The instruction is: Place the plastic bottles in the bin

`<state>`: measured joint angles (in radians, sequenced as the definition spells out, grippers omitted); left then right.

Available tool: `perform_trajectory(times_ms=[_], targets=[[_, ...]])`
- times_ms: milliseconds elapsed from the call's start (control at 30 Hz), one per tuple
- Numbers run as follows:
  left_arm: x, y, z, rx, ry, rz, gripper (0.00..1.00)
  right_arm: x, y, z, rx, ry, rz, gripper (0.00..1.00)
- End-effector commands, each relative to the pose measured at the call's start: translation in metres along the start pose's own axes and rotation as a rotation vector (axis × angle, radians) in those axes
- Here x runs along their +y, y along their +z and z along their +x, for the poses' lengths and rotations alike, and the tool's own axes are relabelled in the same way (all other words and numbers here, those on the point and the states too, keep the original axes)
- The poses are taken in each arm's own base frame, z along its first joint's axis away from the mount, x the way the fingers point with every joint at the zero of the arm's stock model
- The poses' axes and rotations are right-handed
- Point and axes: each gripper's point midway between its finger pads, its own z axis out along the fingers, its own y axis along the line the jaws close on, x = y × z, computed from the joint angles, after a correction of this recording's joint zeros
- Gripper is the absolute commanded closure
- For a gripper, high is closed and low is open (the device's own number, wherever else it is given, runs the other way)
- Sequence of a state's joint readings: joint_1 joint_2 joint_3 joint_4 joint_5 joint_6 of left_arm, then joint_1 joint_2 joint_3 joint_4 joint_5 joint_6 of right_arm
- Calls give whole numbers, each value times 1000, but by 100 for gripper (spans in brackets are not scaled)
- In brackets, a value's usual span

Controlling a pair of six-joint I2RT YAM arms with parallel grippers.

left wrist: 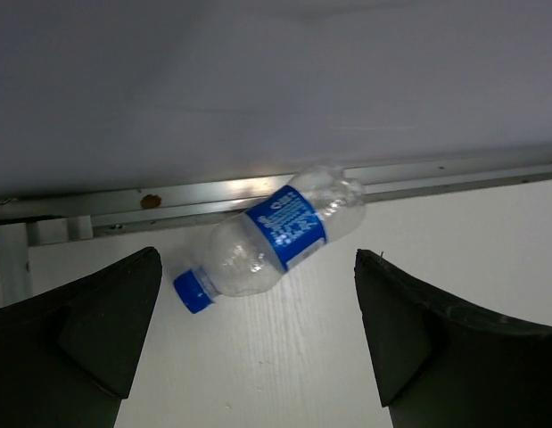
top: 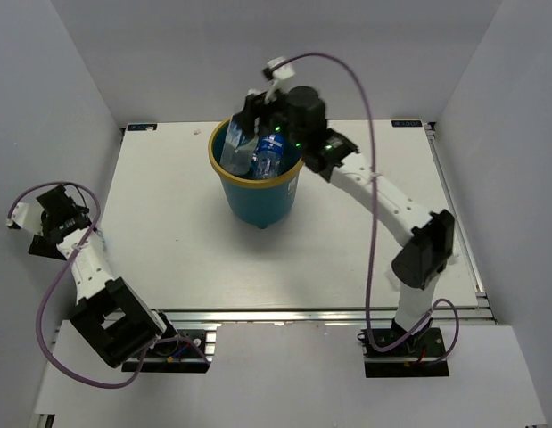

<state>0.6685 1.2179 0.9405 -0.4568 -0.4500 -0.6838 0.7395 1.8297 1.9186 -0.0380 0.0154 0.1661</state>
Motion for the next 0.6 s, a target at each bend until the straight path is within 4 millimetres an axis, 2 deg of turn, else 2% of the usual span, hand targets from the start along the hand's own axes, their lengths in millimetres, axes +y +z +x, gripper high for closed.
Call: perform_trajectory(times_ms=[0, 33, 100, 133, 167, 200, 367, 400, 500, 533, 567], targets=[[23, 16, 12, -2, 41, -93, 2, 11, -3, -13, -5, -72, 61, 67], [22, 18, 19, 25, 52, -80, 2, 10, -3, -11, -1, -61, 68, 54], [22, 27, 34, 71, 84, -77, 2, 10, -5, -13, -11, -32, 82, 49], [22, 31, 40, 89, 97, -75, 2, 9, -7, -15, -17, -21, 92, 31], [23, 32, 42, 89, 103, -74, 2, 9, -9, -15, -17, -16, 92, 17], [25, 36, 48, 103, 118, -84, 2, 7, -10, -15, -16, -16, 103, 11], [22, 47, 63, 154, 158, -64, 2, 2, -27, -25, -23, -15, 133, 11], [19, 49, 70, 178, 170, -50, 2, 4, -35, -36, -44, -13, 134, 11], [13, 54, 79, 213, 194, -7, 2, 1, -49, -43, -55, -20, 154, 11], [14, 58, 85, 230, 204, -8, 2, 0, -59, -53, -73, -27, 158, 11], [15, 60, 88, 236, 221, -9, 2, 0, -64, -55, -78, -30, 162, 11]])
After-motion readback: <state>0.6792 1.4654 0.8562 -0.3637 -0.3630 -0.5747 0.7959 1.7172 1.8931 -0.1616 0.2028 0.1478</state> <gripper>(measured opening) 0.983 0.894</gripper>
